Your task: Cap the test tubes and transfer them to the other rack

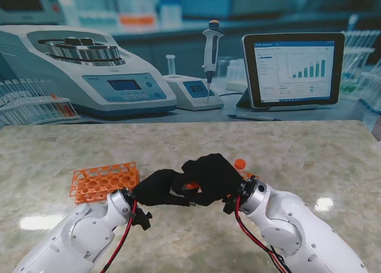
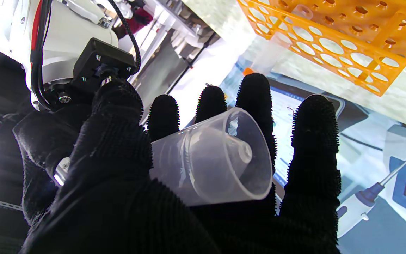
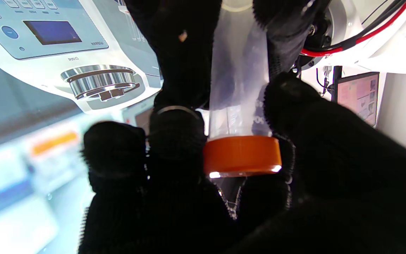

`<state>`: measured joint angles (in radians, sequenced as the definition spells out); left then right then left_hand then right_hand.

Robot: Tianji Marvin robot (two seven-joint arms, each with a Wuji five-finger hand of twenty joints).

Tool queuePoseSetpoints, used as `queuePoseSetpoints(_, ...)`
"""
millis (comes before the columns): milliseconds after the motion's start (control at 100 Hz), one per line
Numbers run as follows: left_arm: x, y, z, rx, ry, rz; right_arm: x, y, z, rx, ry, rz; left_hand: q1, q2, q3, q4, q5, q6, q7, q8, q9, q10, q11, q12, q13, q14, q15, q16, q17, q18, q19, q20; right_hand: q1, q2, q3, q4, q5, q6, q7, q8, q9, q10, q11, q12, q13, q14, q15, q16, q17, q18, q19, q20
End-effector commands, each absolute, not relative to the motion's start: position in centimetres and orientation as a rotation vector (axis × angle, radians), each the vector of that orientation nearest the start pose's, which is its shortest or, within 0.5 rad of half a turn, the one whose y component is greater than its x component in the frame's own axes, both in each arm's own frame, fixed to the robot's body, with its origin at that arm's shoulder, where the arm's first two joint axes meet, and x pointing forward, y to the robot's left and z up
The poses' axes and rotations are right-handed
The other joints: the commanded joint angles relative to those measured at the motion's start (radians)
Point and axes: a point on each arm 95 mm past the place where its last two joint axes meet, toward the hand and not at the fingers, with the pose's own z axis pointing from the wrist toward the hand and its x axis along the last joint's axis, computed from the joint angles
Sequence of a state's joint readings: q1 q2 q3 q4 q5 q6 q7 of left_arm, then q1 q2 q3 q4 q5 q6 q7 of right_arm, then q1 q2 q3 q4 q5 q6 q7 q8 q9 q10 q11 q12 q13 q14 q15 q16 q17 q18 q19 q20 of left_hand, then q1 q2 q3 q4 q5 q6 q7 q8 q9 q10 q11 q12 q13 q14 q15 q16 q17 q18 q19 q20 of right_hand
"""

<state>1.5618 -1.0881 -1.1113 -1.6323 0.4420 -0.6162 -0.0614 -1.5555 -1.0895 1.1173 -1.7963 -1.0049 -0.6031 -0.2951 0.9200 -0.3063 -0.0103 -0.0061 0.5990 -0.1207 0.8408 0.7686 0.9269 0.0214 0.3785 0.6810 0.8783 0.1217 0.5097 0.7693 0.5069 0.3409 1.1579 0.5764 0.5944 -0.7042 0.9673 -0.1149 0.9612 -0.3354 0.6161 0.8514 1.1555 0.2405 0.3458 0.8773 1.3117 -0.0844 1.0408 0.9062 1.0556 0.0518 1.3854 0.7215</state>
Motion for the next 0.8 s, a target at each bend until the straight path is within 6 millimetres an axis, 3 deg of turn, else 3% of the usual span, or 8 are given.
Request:
queuePoseSetpoints(0,35.58,-7.3,-29.26,-1.172,1.607,-2.462,33.85,9.51,-24.2,0.495,1.557,2.301,0.026,0.043,0.0,-0.016,-0.014,-0.065,-0.041,-0.03,-0.021,-0.001,-0.036,-0.036,-0.023,0.003,-0.044,-0.032,-0.032,0.026,-0.054,-0.01,0.192,0.108,0.322,0.179,0.115,-0.001,0.176,0.057,0.218,-0.35,0.275,0.066,0.004,-0.04,0.033,0.013,0.025,-0.005,0.046,0.023)
queuePoseSetpoints(250,35.57,-7.28,-29.29,-1.182,1.624,-2.447,33.5,9.44,-23.83,0.478,1.551,2.307,0.026,0.047,0.002,-0.016,0.009,-0.019,-0.156,-0.139,-0.036,0.004,-0.08,-0.11,-0.058,0.002,-0.116,-0.096,-0.097,0.036,-0.135,-0.015,0.193,0.11,0.321,0.179,0.115,0.0,0.176,0.058,0.218,-0.351,0.276,0.069,0.004,-0.041,0.035,0.014,0.025,-0.004,0.046,0.024)
queuePoseSetpoints(470,35.57,-7.2,-29.32,-1.187,1.647,-2.427,33.41,9.45,-23.7,0.472,1.542,2.313,0.015,0.051,0.0,-0.016,-0.006,-0.039,-0.185,-0.138,-0.063,-0.002,-0.098,-0.132,-0.096,-0.006,-0.147,-0.116,-0.126,0.033,-0.167,-0.015,0.194,0.112,0.32,0.178,0.114,-0.001,0.176,0.059,0.218,-0.351,0.277,0.069,0.004,-0.042,0.034,0.015,0.024,-0.004,0.045,0.024)
queuePoseSetpoints(600,35.57,-7.2,-29.34,-1.192,1.652,-2.421,33.32,9.44,-23.77,0.473,1.546,2.31,0.017,0.059,0.003,-0.016,0.006,-0.019,-0.229,-0.163,-0.066,0.003,-0.11,-0.159,-0.108,-0.003,-0.162,-0.132,-0.139,0.035,-0.179,-0.003,0.194,0.115,0.319,0.178,0.113,0.0,0.175,0.059,0.217,-0.351,0.277,0.07,0.004,-0.041,0.033,0.014,0.023,-0.003,0.043,0.024)
queuePoseSetpoints(700,35.51,-7.24,-29.33,-1.202,1.645,-2.425,33.4,9.53,-24.07,0.484,1.557,2.303,0.07,0.086,0.003,-0.013,0.019,-0.021,-0.215,-0.162,-0.05,0.002,-0.068,-0.128,-0.097,-0.002,-0.096,-0.075,-0.105,0.018,-0.093,0.065,0.195,0.117,0.315,0.174,0.108,0.001,0.172,0.059,0.212,-0.348,0.275,0.07,0.004,-0.039,0.03,0.013,0.022,-0.003,0.04,0.023)
queuePoseSetpoints(790,35.51,-7.34,-29.35,-1.201,1.637,-2.435,33.64,9.68,-24.35,0.498,1.567,2.297,0.127,0.12,0.003,-0.012,0.019,-0.046,-0.146,-0.125,-0.03,0.002,0.019,-0.025,-0.1,-0.001,0.043,0.068,-0.068,-0.012,0.032,0.146,0.196,0.119,0.31,0.168,0.102,0.008,0.167,0.057,0.206,-0.345,0.272,0.069,0.002,-0.035,0.021,0.009,0.02,-0.003,0.034,0.022)
